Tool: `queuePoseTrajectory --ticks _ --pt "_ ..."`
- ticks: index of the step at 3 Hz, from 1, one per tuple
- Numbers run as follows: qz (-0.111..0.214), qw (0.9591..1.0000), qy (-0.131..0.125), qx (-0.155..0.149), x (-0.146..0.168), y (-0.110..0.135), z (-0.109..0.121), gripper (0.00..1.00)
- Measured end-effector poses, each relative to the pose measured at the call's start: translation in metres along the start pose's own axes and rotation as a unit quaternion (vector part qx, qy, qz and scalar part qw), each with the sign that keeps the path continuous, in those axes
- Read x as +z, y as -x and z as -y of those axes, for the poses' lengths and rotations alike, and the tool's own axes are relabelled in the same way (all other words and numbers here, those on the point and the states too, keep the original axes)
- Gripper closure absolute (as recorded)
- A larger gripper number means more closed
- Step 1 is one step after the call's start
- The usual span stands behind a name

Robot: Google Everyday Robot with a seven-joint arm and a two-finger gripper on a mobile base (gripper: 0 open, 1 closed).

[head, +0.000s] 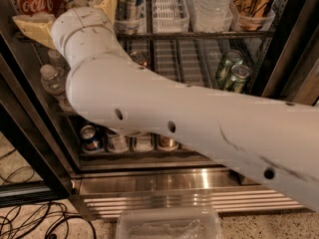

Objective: Pick 7up can from top shelf of fridge

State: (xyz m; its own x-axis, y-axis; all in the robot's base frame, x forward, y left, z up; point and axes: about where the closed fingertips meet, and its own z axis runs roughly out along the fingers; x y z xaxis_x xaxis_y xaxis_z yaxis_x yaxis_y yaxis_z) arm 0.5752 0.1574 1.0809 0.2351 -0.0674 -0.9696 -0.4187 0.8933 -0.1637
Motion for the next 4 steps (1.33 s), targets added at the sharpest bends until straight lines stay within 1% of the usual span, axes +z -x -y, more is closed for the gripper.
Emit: queuePoseTrajectory --ticks 1,2,3,4 --pt "-0.008 0.9999 -0.002 -0.013 -0.011 0.001 -0.003 0.0" --pt "-0.017 0.9997 0.005 -0.016 -0.017 -0.002 -0.009 0.0" --pt "-0.029 0.9994 0.013 -0.015 -0.026 -0.005 -0.015 0.0" --pt "-0.05 0.9985 0.019 -0.01 -0.047 -0.008 -0.021 0.0"
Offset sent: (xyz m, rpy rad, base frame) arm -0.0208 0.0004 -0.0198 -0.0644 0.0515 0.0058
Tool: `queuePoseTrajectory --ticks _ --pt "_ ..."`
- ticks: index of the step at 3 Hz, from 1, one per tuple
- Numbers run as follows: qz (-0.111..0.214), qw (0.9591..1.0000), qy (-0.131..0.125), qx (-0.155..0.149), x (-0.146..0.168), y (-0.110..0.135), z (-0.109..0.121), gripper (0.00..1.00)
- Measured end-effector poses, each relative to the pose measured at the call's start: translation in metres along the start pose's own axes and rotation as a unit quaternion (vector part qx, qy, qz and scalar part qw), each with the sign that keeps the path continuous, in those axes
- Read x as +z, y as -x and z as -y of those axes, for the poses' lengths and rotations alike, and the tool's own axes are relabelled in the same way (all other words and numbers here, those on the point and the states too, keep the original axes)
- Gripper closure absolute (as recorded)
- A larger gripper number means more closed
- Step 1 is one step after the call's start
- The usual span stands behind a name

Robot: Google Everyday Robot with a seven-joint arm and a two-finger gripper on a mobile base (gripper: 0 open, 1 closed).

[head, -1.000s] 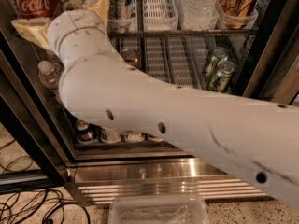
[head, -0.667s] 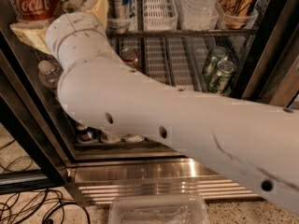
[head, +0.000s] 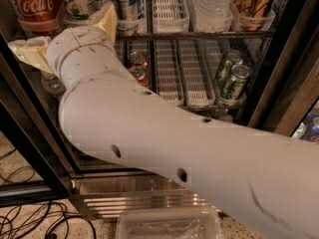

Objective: Pick 7up can from top shelf of fridge

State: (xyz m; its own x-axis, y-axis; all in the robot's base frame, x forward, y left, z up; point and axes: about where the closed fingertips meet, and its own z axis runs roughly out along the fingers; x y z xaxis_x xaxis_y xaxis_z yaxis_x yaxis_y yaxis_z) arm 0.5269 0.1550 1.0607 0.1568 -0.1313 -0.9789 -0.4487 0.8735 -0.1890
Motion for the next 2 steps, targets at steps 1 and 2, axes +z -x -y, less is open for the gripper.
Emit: queuePoseTrajectory --ticks 1,2 --pt "0.001 1.0 -0.001 -0.002 -0.0002 0.001 -0.0004 0.0" --pt "0.01 0.9996 -0.014 -0.02 0.0062 0.001 0.0028 0.0"
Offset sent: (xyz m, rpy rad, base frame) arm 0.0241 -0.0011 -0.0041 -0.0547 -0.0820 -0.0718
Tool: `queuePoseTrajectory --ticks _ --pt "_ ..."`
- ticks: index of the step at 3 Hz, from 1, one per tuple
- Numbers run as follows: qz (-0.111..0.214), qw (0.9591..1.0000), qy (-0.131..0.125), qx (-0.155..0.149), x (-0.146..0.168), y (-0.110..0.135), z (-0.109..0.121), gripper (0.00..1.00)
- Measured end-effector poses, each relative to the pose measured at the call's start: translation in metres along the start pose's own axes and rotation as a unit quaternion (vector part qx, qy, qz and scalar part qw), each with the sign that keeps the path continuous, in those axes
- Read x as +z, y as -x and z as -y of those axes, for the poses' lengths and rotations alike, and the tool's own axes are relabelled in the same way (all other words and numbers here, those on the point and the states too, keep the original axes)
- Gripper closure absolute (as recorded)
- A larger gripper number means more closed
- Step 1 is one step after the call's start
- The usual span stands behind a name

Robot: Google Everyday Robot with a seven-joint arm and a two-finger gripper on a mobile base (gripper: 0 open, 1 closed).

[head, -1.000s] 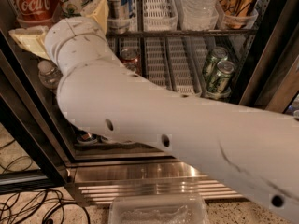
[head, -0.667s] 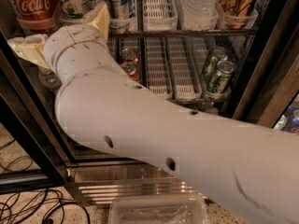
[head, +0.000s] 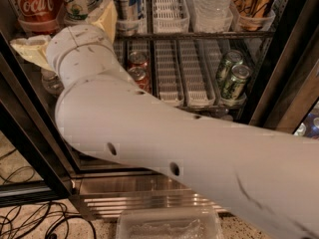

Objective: Pick 7up can from top shelf of fridge

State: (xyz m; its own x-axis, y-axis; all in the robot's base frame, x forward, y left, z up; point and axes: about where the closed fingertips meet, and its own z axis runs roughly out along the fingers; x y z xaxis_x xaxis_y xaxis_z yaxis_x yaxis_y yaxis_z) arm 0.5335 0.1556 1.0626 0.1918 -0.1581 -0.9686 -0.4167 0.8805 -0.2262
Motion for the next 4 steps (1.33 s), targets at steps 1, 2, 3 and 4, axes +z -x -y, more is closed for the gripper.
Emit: queuePoseTrajectory --ticks 1,2,3,4 --pt "0.01 0.9994 -0.021 -0.026 0.01 0.0 0.004 0.0" --pt "0.015 0.9978 -0.04 -0.051 0.017 0.001 0.005 0.11" --pt "0.017 0.9966 -0.05 -0.064 0.022 0.002 0.003 0.17" --pt "0.016 0.9957 -0.06 -0.068 0.025 0.001 0.005 0.17"
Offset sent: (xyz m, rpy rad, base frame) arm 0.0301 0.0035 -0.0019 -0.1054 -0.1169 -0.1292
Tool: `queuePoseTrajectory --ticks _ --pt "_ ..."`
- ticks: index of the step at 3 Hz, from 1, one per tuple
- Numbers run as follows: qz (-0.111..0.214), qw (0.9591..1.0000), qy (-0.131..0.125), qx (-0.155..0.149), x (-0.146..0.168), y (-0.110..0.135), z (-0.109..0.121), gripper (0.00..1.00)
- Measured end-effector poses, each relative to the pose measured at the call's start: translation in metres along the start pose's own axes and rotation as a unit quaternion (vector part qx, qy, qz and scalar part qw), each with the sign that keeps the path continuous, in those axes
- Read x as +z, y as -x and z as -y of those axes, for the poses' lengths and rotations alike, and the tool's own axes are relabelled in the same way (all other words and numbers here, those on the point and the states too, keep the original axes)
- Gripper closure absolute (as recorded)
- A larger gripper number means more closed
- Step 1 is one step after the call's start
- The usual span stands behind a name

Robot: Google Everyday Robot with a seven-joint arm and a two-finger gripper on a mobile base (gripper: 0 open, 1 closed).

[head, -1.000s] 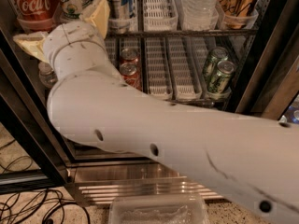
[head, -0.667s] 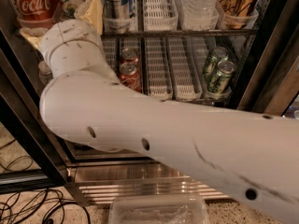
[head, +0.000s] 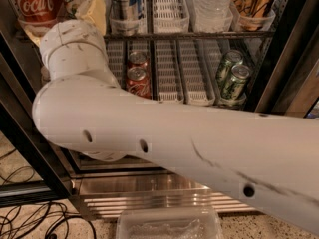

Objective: Pick 7up can from top shelf of fridge

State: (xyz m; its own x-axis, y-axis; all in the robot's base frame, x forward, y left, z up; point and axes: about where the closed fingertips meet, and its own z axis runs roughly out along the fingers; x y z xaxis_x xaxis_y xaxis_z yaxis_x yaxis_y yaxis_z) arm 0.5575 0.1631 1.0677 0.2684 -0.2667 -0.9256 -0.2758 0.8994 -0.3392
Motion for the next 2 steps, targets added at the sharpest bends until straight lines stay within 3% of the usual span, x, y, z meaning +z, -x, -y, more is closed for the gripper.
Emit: queuePoseTrajectory --ticks 2 --pt "-0.006 0.999 -0.02 0.04 0.0057 0.0036 0.008 0.15"
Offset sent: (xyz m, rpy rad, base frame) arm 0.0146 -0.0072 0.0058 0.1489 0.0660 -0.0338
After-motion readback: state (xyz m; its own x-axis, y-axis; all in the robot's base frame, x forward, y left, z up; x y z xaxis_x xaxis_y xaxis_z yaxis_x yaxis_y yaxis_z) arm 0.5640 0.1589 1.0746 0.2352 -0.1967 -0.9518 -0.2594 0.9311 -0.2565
